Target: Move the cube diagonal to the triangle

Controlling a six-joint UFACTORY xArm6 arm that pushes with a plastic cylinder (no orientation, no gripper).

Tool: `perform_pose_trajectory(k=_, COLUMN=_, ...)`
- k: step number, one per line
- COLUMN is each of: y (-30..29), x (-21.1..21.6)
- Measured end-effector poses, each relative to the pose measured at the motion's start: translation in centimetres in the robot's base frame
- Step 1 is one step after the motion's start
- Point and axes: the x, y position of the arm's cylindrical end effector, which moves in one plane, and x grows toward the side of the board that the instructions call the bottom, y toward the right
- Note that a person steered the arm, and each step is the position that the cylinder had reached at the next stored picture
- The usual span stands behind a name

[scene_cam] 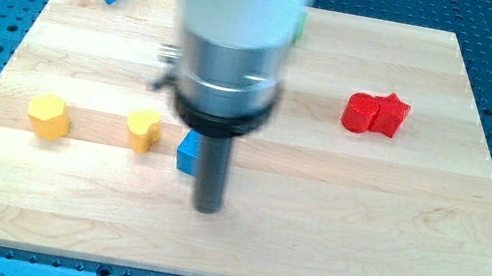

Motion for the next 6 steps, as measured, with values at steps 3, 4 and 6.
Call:
perform_pose_trajectory(k=3, y=-0.1, x=-12.9)
perform_pose_trajectory(k=4, y=1.4, x=-14.4)
perform_pose_trajectory(k=6, y=-3.7, x=-19.4)
